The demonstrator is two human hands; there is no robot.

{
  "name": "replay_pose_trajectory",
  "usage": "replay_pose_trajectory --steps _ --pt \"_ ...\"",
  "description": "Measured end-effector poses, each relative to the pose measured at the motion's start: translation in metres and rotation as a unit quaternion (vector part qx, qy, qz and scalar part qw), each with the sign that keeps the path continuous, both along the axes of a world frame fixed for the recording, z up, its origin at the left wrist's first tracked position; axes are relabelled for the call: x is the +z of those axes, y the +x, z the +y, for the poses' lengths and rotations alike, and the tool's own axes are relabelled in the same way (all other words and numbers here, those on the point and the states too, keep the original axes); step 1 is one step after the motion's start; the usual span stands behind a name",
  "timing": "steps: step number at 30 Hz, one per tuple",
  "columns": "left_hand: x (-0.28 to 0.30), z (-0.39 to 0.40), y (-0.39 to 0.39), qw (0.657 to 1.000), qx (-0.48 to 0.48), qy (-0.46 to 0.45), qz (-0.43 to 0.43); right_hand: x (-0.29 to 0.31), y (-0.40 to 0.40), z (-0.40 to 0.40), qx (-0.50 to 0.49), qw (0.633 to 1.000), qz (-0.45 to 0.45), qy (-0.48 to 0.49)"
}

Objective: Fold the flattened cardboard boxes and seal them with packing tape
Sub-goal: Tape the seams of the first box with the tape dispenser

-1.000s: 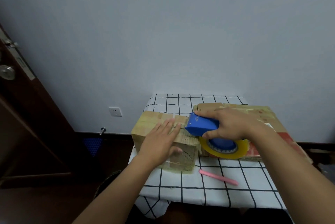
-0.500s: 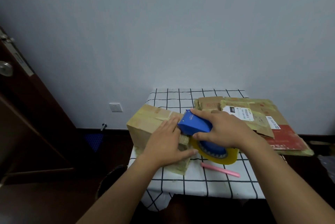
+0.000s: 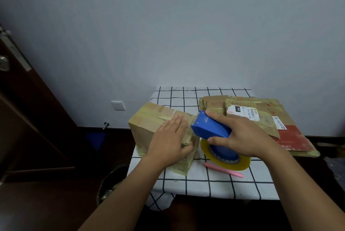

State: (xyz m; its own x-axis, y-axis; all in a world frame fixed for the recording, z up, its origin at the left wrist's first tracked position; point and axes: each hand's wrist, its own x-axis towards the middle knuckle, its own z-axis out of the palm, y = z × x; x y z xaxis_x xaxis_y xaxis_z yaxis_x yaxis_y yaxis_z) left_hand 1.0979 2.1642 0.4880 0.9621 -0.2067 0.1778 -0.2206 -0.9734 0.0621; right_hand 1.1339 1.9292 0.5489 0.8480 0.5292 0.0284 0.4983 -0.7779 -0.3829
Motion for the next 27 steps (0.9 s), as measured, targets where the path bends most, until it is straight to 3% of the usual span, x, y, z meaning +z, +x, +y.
replay_pose_trajectory --steps 8,18,27 --pt "0.003 0.008 -0.002 1.000 -0.011 0.006 0.011 -0.005 -0.019 -0.020 -0.010 0.999 0.028 0.024" --pt "0.010 0.002 -0.002 0.999 -0.039 0.014 0.034 -0.019 -0.023 -0.014 -0.010 0.997 0.037 -0.073" --pt "0.007 -0.001 0.002 0.996 -0.078 0.011 0.050 -0.025 -0.017 -0.005 -0.012 0.997 0.057 -0.052"
